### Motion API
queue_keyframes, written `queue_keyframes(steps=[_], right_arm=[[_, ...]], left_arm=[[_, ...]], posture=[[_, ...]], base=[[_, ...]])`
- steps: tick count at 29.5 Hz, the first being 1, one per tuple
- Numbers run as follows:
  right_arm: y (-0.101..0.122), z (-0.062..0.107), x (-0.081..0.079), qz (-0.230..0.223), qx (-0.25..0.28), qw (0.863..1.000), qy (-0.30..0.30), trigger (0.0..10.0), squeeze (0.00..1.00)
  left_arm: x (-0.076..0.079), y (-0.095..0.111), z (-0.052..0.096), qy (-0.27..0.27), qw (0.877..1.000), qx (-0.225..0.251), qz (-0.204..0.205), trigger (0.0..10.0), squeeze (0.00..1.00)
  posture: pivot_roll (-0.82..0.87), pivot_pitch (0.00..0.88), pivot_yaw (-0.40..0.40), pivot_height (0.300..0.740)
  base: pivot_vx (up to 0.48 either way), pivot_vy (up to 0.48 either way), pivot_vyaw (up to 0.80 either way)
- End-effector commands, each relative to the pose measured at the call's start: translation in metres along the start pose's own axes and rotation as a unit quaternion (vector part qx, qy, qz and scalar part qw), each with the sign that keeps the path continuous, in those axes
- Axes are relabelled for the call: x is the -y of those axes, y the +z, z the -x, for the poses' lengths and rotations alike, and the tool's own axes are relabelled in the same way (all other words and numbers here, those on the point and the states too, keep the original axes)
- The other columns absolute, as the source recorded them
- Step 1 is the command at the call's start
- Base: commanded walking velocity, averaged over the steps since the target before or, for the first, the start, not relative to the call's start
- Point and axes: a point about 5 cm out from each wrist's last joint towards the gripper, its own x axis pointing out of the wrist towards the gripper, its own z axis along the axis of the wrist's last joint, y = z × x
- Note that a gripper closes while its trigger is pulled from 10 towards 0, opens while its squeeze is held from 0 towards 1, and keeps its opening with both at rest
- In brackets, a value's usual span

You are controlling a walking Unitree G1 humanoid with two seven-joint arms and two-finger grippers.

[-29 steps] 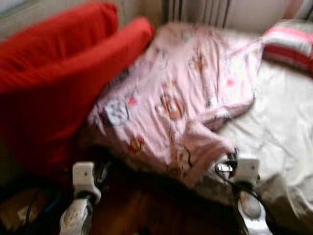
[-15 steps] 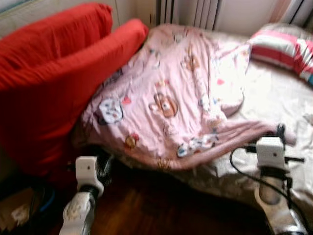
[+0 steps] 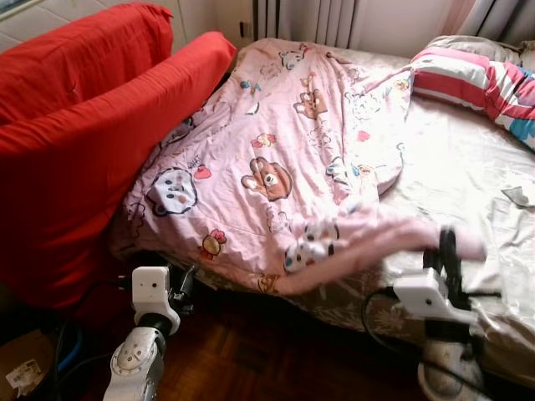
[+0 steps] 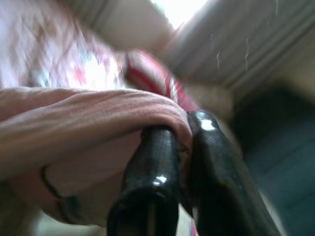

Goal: Clean up the room

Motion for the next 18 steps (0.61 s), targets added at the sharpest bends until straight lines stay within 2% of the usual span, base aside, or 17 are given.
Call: queue_keyframes(steps=[1, 2, 3, 5, 6, 7, 8, 9, 10, 11, 12, 14, 18], right_arm=[[-0.046, 0.009, 0.016, -0.043, -0.167, 0.984, -0.042, 10.0, 0.00], [-0.053, 0.011, 0.018, -0.048, -0.190, 0.979, -0.048, 10.0, 0.00], [-0.053, 0.011, 0.018, -0.048, -0.190, 0.979, -0.048, 10.0, 0.00], [-0.037, 0.002, 0.020, -0.041, -0.125, 0.991, -0.036, 10.0, 0.00], [-0.037, 0.002, 0.020, -0.041, -0.125, 0.991, -0.036, 10.0, 0.00], [0.003, -0.007, 0.020, -0.005, 0.011, 1.000, -0.023, 10.0, 0.00], [0.003, -0.007, 0.020, -0.005, 0.011, 1.000, -0.023, 10.0, 0.00], [0.037, -0.008, 0.019, 0.047, 0.132, 0.990, -0.016, 10.0, 0.00], [0.037, -0.008, 0.019, 0.047, 0.132, 0.990, -0.016, 10.0, 0.00], [0.060, -0.009, 0.020, 0.077, 0.198, 0.977, -0.028, 10.0, 0.00], [0.060, -0.009, 0.020, 0.077, 0.198, 0.977, -0.028, 10.0, 0.00], [0.093, -0.013, 0.030, 0.091, 0.267, 0.957, -0.065, 10.0, 0.00], [0.123, -0.009, 0.033, 0.125, 0.353, 0.924, -0.078, 10.0, 0.00]], left_arm=[[-0.001, -0.006, 0.003, -0.001, 1.000, -0.012, -0.004, 10.0, 0.00], [-0.001, -0.006, 0.003, -0.002, 1.000, -0.013, -0.004, 10.0, 0.00], [-0.001, -0.006, 0.003, -0.002, 1.000, -0.013, -0.004, 10.0, 0.00], [-0.001, -0.007, 0.002, -0.003, 1.000, -0.014, -0.004, 10.0, 0.00], [-0.001, -0.007, 0.002, -0.003, 1.000, -0.014, -0.004, 10.0, 0.00], [0.000, -0.006, 0.001, -0.004, 1.000, -0.014, -0.003, 10.0, 0.00], [0.000, -0.006, 0.001, -0.004, 1.000, -0.014, -0.003, 10.0, 0.00], [0.001, -0.006, 0.000, -0.005, 1.000, -0.014, -0.003, 10.0, 0.00], [0.001, -0.006, 0.000, -0.005, 1.000, -0.014, -0.003, 10.0, 0.00], [0.002, -0.006, -0.001, -0.006, 1.000, -0.013, -0.002, 10.0, 0.00], [0.002, -0.006, -0.001, -0.006, 1.000, -0.013, -0.002, 10.0, 0.00], [0.002, -0.006, -0.002, -0.007, 1.000, -0.012, -0.002, 10.0, 0.00], [0.000, -0.006, -0.001, -0.004, 1.000, -0.012, -0.003, 10.0, 0.00]], posture=[[0.09, 0.235, -0.012, 0.740], [0.08, 0.235, -0.012, 0.740], [0.08, 0.235, -0.012, 0.740], [0.08, 0.231, -0.012, 0.740], [0.08, 0.231, -0.012, 0.740], [0.07, 0.229, -0.012, 0.740], [0.07, 0.229, -0.012, 0.740], [0.08, 0.229, -0.011, 0.740], [0.08, 0.229, -0.011, 0.740], [0.07, 0.229, -0.010, 0.740], [0.07, 0.229, -0.010, 0.740], [0.07, 0.231, -0.012, 0.740], [0.07, 0.233, -0.014, 0.740]], base=[[0.000, 0.000, 0.00], [0.000, 0.000, 0.00], [0.000, 0.000, 0.00], [0.000, 0.000, 0.00], [0.000, 0.000, 0.00], [0.000, 0.000, 0.00], [0.000, 0.000, 0.00], [0.000, 0.000, 0.00], [0.000, 0.000, 0.00], [0.000, 0.000, 0.00], [0.000, 0.000, 0.00], [0.000, 0.000, 0.00], [0.000, 0.000, 0.00]])
